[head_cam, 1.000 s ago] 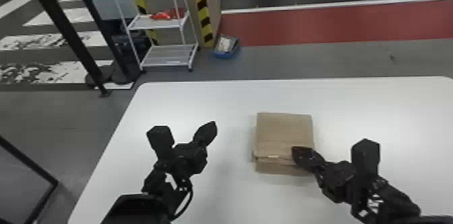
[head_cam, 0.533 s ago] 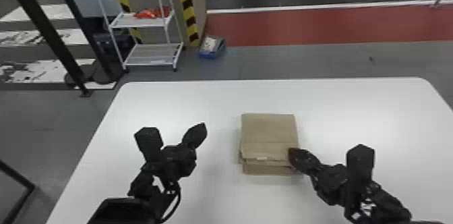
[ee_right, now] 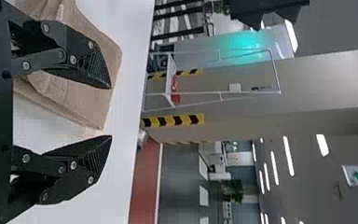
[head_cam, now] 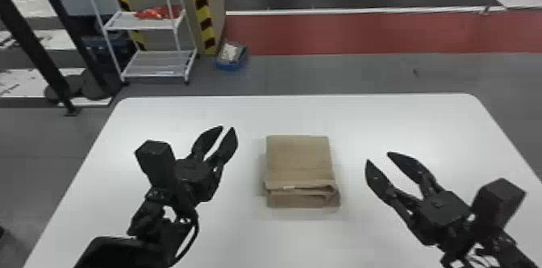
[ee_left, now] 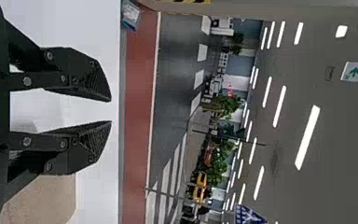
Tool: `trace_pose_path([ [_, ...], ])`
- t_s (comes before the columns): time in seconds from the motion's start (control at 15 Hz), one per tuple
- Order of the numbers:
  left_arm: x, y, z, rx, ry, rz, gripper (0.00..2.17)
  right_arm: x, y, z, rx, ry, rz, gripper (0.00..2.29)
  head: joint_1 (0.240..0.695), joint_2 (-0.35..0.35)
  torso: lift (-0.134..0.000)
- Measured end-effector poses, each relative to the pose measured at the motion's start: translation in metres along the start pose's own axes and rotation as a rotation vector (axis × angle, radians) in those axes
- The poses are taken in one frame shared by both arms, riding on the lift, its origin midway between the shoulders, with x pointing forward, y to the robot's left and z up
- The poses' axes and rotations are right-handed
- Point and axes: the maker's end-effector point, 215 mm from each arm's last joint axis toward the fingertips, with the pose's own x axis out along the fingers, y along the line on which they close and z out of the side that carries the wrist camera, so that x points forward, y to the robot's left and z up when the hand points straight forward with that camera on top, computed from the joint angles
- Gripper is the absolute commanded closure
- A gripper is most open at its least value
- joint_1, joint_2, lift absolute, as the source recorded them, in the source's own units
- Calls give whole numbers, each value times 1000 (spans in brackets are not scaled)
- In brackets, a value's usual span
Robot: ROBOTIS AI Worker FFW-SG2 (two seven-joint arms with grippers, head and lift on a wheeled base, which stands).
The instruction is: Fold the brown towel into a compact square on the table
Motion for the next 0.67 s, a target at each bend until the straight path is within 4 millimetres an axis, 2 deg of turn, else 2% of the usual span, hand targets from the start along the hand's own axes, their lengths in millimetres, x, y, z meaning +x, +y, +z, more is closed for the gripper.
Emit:
trace_pose_path([
  [0.13, -8, -7, 10, 27, -18, 8, 26, -30, -25, 30, -25, -63, -94, 60, 695, -30, -57],
  [0.27, -28, -2, 15, 50, -35, 60, 26, -48, -37, 49, -37, -107, -139, 66, 695, -57, -57],
  [0.47, -67, 6, 21, 60, -68, 149, 26, -58, -35, 56, -28, -137, -160, 70, 695, -40, -57],
  [0.67, -90, 9, 18, 73, -63, 181, 26, -66, -22, 60, -13, -149, -149, 70, 695, -23, -57],
])
